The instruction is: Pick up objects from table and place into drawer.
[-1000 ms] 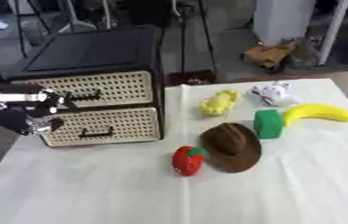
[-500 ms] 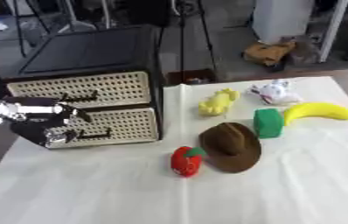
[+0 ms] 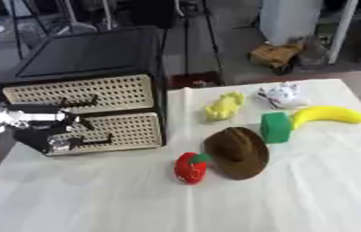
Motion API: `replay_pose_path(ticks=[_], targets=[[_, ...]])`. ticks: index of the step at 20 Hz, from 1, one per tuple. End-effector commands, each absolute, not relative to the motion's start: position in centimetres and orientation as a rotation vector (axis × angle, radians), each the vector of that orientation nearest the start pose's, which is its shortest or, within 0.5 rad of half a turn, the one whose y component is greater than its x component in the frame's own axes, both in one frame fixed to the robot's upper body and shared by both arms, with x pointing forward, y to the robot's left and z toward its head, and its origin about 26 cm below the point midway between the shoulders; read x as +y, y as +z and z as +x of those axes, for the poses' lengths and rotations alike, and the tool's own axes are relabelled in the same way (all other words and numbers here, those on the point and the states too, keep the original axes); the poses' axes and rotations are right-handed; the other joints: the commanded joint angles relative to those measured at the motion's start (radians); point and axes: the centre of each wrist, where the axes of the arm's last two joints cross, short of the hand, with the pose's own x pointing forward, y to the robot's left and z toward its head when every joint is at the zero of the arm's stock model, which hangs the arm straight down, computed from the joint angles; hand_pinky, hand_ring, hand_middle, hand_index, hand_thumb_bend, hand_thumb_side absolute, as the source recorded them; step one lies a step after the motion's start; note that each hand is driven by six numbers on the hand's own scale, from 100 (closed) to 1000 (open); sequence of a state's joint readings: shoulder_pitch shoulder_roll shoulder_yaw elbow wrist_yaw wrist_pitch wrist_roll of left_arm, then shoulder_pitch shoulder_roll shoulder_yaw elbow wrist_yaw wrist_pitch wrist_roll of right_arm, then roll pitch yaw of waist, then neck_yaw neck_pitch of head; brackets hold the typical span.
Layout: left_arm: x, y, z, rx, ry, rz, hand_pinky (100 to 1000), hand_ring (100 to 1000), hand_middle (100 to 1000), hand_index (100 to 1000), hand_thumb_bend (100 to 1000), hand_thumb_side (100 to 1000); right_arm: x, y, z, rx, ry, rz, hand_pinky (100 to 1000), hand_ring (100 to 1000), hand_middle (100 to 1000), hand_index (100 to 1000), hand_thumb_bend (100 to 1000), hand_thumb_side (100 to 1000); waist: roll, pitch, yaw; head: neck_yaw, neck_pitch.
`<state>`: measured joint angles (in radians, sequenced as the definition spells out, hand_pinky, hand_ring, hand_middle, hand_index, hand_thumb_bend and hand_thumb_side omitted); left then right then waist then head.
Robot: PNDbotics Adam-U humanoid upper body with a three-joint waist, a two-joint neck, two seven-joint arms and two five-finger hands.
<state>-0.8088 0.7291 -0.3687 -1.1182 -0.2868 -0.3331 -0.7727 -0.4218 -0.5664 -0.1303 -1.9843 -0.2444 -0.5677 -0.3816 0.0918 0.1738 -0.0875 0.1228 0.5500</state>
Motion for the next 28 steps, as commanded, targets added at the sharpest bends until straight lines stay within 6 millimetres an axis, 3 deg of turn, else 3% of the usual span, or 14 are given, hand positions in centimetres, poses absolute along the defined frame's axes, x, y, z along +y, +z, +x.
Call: replay_pose_path(ticks=[1, 20, 28], targets=[[34.1, 21.1, 43.9, -1.215, -1.940, 0.259, 100, 100, 100, 895, 100, 571, -31.3, 28.3, 29.7, 3.242, 0.084, 0.123, 686, 790, 760, 822, 100, 1000, -0.003, -0.010, -0.003, 0.005, -0.009], [33.3, 17.7, 43.6, -1.111, -1.918, 0.182, 100, 100, 100, 869, 100, 593, -31.3, 28.3, 29.7, 3.247, 0.120, 0.146, 687, 791, 757, 821, 100, 1000, 0.002, -0.010, -0.009, -0.002, 0.007], [33.5, 17.9, 43.6, -1.128, -1.915, 0.182, 100, 100, 100, 836, 100, 589, -31.3, 28.3, 29.7, 3.248, 0.125, 0.150, 687, 791, 756, 821, 100, 1000, 0.002, -0.009, -0.009, -0.001, 0.011]])
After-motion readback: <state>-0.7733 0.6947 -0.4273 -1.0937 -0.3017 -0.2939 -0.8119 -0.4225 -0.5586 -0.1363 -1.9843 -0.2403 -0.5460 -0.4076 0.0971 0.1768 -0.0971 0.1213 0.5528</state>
